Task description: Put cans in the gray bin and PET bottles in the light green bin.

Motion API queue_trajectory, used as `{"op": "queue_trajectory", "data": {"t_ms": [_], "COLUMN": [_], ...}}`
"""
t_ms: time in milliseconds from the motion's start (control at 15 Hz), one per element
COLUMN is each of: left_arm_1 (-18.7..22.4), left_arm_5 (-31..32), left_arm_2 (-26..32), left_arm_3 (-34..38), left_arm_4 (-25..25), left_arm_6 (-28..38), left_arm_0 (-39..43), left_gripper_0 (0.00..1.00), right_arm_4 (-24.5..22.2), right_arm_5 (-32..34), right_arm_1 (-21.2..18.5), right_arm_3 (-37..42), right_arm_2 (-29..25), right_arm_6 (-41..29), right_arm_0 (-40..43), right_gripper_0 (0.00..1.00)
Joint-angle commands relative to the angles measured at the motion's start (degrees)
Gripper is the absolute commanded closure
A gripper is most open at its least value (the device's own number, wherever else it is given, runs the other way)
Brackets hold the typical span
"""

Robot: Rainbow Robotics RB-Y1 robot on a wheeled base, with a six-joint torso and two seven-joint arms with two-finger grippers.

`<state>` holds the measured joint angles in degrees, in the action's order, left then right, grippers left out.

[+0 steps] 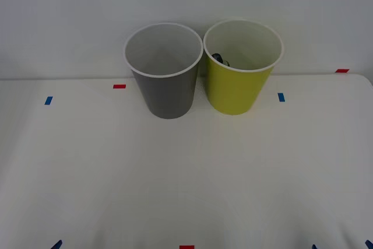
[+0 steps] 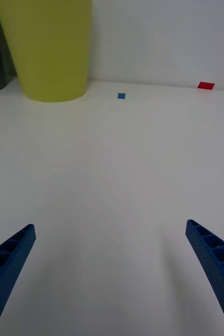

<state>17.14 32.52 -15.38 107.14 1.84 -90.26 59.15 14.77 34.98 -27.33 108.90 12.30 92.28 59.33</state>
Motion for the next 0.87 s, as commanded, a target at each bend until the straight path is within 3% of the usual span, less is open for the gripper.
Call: {"op": "queue_trajectory", "data": {"t_ms": [67,867], "left_arm_1": [0.0,0.0], "left_arm_5": [0.0,0.0], "left_arm_2": [0.0,0.0], "left_arm_3": [0.0,0.0], "left_arm_4": [0.0,0.0], "left_arm_6": [0.0,0.0], "left_arm_0": [0.0,0.0], "left_gripper_0": [0.0,0.0], "right_arm_4": [0.0,0.0], "right_arm_5": [0.0,0.0], "right_arm_1": [0.0,0.0], "right_arm_3": [0.0,0.0], "right_arm_2": [0.0,0.0], "right_arm_6": [0.0,0.0], "right_arm_0": [0.0,0.0], "right_gripper_0": [0.0,0.0]}}
